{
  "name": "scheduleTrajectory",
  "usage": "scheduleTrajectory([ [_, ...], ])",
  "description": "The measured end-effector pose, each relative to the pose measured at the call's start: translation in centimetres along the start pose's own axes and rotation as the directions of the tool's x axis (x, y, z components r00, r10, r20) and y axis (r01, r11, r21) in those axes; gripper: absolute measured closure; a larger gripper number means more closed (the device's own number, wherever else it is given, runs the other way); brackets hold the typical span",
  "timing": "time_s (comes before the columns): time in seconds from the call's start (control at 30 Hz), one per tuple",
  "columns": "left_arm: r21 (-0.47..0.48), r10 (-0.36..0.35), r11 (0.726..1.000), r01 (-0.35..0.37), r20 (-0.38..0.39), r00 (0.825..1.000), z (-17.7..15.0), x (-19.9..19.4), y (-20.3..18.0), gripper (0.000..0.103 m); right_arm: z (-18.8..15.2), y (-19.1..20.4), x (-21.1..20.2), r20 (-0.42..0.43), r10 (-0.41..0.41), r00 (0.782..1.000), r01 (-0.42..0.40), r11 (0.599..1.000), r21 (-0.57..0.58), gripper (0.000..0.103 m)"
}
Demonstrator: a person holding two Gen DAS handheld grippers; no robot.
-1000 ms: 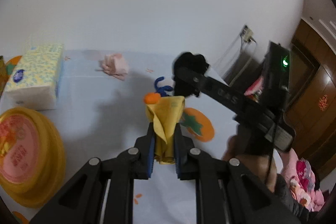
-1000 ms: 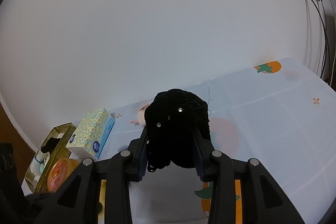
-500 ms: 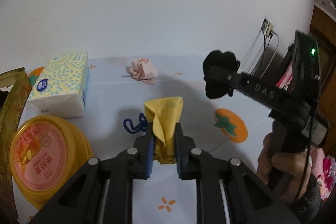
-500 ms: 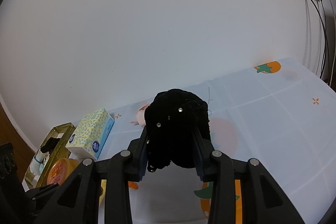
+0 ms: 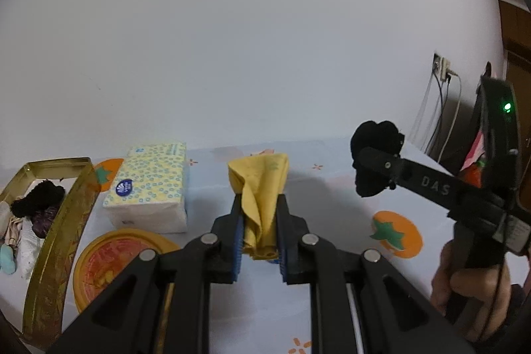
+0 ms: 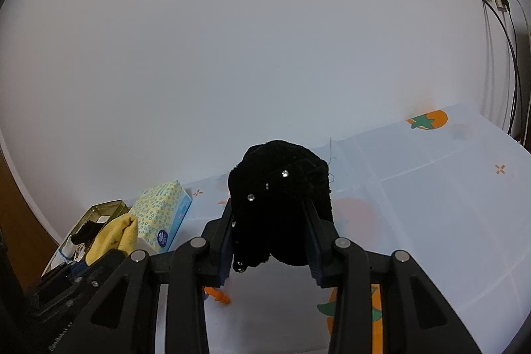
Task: Organize soft objects
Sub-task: 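Lift the yellow cloth and carry both items toward the gold tray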
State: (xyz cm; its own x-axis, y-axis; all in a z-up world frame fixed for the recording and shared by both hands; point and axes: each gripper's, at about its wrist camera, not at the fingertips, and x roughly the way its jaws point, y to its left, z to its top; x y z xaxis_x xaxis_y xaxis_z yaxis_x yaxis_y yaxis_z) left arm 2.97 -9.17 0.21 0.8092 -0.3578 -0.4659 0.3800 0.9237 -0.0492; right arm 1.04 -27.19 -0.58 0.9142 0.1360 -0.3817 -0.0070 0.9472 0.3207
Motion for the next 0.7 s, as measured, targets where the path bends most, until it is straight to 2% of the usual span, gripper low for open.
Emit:
scheduleTrajectory([
  [0.23, 0.013, 0.074, 0.997, -0.074, -0.009, 0.997, -0.8, 1.1, 0.3, 0.088, -1.3, 1.1, -0.6, 0.026, -0.029, 0.999, 0.03, 0.999, -0.03, 0.063],
  [0.5, -0.001, 0.09, 0.996, -0.09, 0.006, 0.996, -1.1, 0.3, 0.7, 0.088, -2.8, 2.5, -1.8, 0.038, -0.062, 0.997, 0.065, 0.995, -0.074, 0.063],
  [0.7, -0.01, 0.09, 0.996, -0.09, 0.017, 0.996, -1.4, -0.5, 1.0, 0.088, -3.7, 3.6, -3.7, 0.089, -0.073, 0.993, 0.082, 0.991, -0.103, 0.063],
])
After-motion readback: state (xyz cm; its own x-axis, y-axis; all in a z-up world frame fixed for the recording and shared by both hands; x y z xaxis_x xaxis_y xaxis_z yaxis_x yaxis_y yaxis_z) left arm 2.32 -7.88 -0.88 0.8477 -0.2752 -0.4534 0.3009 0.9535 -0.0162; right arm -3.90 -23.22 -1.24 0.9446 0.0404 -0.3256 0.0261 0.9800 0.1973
